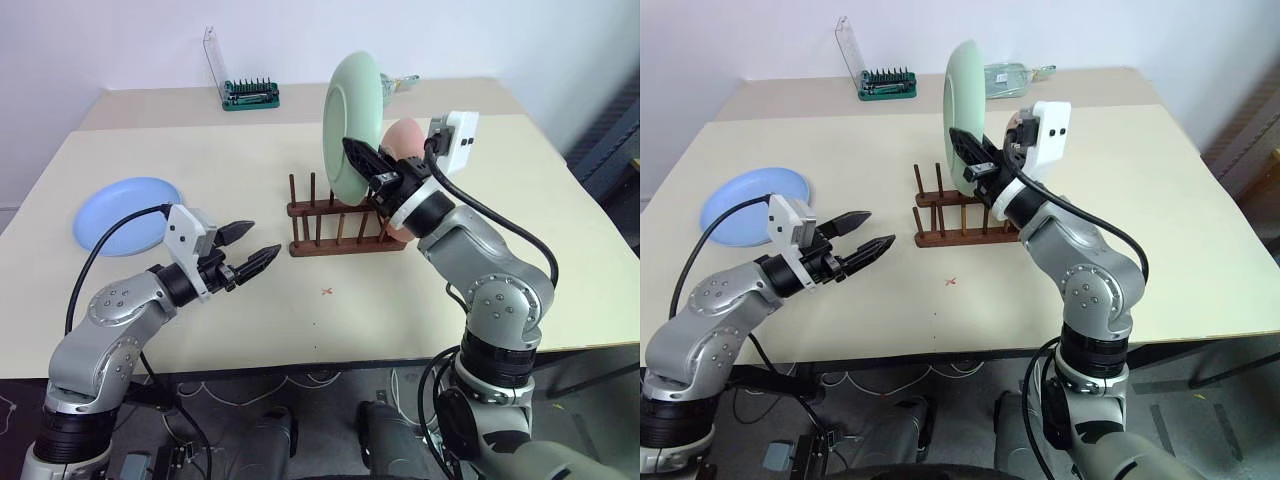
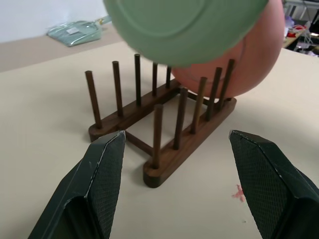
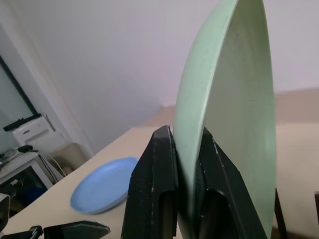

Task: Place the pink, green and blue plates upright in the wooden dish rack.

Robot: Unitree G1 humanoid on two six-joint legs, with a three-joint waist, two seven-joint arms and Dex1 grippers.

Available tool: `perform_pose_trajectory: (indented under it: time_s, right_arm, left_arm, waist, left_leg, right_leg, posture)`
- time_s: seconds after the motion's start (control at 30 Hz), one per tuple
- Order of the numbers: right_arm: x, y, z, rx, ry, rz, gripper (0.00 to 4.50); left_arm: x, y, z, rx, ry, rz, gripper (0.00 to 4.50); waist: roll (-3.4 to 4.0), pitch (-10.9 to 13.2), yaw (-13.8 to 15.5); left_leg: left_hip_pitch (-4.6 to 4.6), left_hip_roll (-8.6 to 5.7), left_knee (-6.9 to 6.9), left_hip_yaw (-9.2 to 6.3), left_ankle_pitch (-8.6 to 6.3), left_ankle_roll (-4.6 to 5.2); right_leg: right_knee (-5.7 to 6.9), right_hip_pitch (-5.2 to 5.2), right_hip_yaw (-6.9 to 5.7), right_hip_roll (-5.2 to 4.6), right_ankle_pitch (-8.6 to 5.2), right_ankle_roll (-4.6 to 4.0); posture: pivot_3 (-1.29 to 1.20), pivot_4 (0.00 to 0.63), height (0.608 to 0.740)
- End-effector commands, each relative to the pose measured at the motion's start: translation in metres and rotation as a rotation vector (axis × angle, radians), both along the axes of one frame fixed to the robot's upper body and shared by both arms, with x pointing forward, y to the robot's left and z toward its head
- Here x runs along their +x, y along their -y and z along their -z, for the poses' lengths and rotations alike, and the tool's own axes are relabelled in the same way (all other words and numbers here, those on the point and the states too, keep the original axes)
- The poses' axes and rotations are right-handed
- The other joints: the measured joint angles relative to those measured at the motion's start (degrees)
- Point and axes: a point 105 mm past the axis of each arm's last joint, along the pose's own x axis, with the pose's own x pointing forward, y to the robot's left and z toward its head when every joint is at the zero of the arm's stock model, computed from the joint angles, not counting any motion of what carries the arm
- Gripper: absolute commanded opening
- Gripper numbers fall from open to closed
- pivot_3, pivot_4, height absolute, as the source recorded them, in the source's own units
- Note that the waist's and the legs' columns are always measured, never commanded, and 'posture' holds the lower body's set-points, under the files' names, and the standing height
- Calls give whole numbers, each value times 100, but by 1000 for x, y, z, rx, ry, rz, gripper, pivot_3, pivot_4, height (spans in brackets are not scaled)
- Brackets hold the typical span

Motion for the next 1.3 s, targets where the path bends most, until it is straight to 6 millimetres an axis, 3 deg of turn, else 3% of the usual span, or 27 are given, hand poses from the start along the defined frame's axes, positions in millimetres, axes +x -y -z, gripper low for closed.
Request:
perform_pose_trajectory:
  time_s: [0.03,0.47,0.57,0.8,1.13,1.27,1.3]
  right_arm:
    - [-5,1,-7,12,19,17,0]
    - [-1,2,3,23,-56,48,0]
    - [0,1,2,23,-56,48,1092]
    - [1,3,-1,7,-37,63,4475]
    - [0,3,-24,-200,172,96,4475]
    - [-3,0,-39,-315,309,98,4475]
    - [-3,-2,-41,-359,354,97,4497]
  left_arm:
    - [-5,8,-8,-3,41,24,3399]
    - [-3,11,-5,1,42,25,3399]
    - [-2,11,-5,1,45,23,3463]
    - [-2,10,-5,1,48,17,3463]
    - [-1,9,-6,-7,53,9,3463]
    - [6,-2,-13,-65,66,-44,3463]
    - [10,-9,-18,-95,74,-83,3708]
  waist:
    - [1,-1,-1]
    - [2,0,-1]
    - [2,0,0]
    - [2,0,1]
    - [3,1,-1]
    - [3,1,5]
    - [3,1,9]
  left_leg:
    - [0,0,0,0,0,0]
    - [0,0,0,0,0,0]
    - [0,0,0,0,0,0]
    - [0,0,0,0,0,0]
    - [-1,0,0,1,0,1]
    - [-1,1,1,2,0,1]
    - [-1,0,0,2,0,1]
  right_leg:
    - [0,0,0,0,0,0]
    - [0,0,0,0,0,0]
    - [0,0,-1,0,0,0]
    - [0,0,-1,0,0,0]
    - [-2,0,-1,0,-1,1]
    - [-2,1,-1,0,-1,1]
    - [-2,1,-1,0,-1,1]
  posture:
    - [0,150,740]
    - [0,150,740]
    - [0,150,740]
    - [0,150,740]
    - [0,150,740]
    - [0,150,740]
    - [0,150,740]
